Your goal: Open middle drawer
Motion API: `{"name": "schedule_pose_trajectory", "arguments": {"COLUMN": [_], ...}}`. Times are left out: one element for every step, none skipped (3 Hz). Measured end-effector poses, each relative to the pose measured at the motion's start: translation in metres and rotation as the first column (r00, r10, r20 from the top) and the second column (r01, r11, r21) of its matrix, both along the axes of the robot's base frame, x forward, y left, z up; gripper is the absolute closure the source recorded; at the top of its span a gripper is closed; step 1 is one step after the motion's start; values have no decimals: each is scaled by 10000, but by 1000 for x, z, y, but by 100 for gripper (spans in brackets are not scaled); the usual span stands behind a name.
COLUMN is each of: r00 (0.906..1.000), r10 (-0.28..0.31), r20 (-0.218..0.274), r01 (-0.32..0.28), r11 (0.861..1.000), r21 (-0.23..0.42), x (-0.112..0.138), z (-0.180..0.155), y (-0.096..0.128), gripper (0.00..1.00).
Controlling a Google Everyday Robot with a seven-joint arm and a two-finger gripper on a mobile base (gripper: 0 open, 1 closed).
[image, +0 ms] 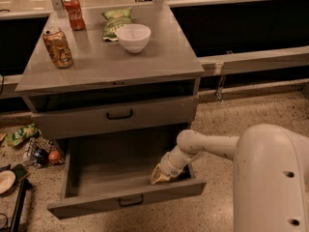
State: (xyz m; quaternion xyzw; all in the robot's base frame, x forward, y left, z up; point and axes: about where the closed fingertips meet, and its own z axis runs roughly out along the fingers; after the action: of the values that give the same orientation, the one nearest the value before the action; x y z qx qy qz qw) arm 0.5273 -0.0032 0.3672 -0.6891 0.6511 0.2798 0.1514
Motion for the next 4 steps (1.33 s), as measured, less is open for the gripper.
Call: {"name": "schedule_pose_trajectory", "arguments": {"r00": [9997,9995,9969,9749], "r10": [0,-108,-568,-1117], "r20": [-241,-287,553,1926], "r01": [0,111,557,1051], "r11": [10000,9999,9982,9935], "r21": [-6,109,221,442], "x": [-7,-17,-15,3], "z": [1,14,44,85], "y": [1,3,1,-4], "gripper": [100,100,100,100]}}
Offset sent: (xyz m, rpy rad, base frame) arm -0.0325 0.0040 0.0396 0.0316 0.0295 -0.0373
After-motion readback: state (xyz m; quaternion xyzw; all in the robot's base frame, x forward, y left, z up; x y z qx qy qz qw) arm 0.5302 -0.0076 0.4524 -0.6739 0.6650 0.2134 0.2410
